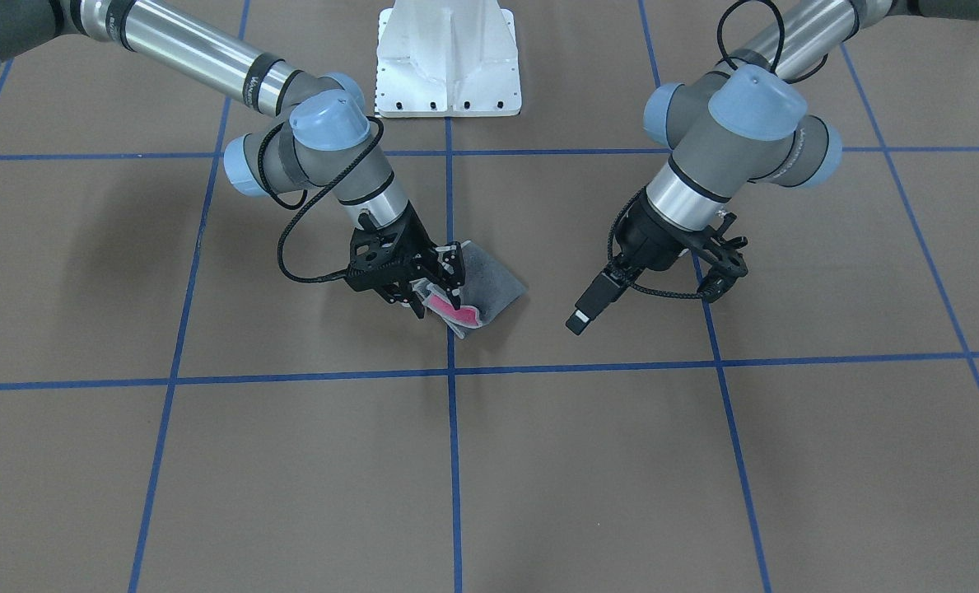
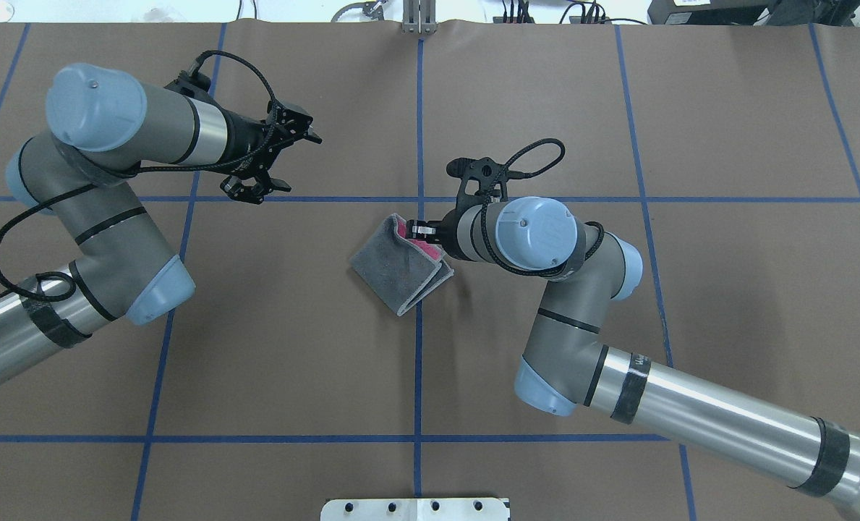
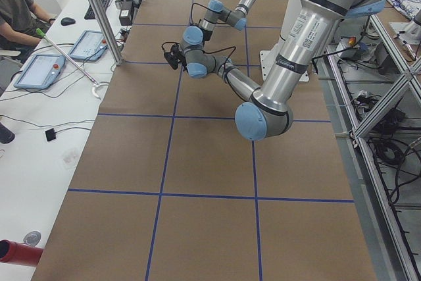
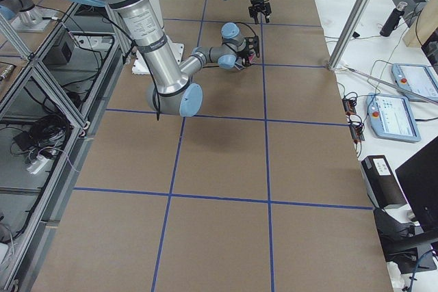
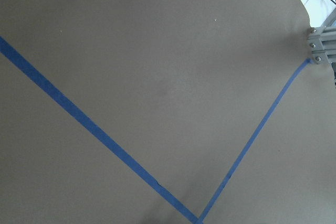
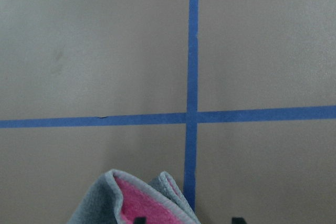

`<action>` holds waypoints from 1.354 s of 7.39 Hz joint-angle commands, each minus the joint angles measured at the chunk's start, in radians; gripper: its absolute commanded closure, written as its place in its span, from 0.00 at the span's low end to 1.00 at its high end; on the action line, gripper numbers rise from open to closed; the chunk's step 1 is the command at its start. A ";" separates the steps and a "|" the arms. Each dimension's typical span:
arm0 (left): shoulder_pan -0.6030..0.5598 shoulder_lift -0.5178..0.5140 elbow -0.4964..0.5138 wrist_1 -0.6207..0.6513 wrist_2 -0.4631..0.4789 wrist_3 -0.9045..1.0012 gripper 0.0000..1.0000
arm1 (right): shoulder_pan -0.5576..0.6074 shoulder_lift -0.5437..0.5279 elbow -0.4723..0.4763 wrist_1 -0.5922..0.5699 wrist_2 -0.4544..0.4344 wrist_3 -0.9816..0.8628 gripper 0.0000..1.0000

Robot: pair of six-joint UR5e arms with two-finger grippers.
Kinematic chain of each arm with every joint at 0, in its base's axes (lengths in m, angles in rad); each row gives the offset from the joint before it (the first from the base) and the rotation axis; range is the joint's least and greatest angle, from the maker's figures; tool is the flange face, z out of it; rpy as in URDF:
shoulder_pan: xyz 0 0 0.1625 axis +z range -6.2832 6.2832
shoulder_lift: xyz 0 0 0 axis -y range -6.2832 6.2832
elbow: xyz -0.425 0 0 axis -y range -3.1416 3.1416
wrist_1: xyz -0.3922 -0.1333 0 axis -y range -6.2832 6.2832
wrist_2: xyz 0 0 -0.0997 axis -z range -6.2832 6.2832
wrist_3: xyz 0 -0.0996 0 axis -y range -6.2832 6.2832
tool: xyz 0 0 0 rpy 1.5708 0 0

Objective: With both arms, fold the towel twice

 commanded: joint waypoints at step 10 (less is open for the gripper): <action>-0.002 -0.002 -0.001 0.000 0.002 0.000 0.09 | 0.001 -0.026 -0.048 0.120 0.002 0.069 0.71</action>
